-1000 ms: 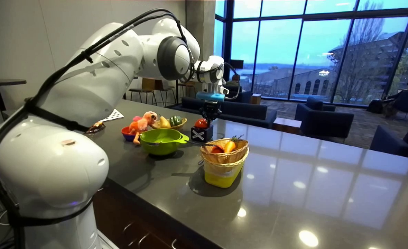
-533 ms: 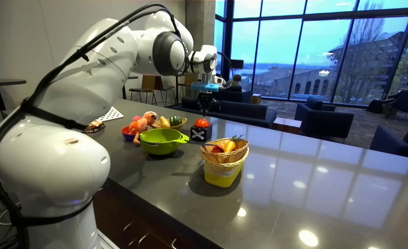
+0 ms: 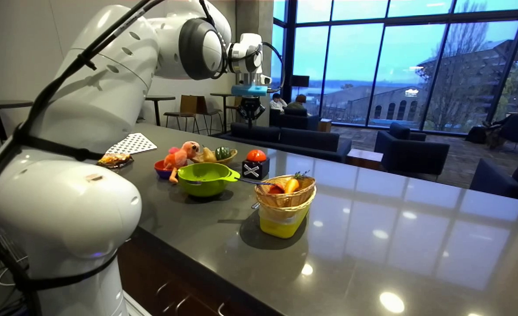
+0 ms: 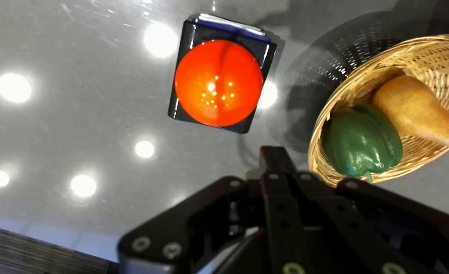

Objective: Press the big orange button on the blue box with an X

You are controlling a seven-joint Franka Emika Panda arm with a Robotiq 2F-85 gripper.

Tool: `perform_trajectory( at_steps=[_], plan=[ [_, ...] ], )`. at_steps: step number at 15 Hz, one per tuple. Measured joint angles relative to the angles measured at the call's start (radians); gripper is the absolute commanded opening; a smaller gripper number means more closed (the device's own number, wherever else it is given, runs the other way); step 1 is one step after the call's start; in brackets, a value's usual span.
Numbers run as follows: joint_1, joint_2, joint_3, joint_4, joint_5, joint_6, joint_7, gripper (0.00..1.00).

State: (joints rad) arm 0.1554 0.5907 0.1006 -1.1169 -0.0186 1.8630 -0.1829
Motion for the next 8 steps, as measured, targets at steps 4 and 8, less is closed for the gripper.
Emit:
perform_trajectory(
  at_steps=[4, 8],
  plan=[
    [0.000, -0.001, -0.002, -0.030, 0.000, 0.018, 0.000, 0.00],
    [0.000, 0.002, -0.009, -0.058, -0.003, 0.022, 0.000, 0.00]
  ],
)
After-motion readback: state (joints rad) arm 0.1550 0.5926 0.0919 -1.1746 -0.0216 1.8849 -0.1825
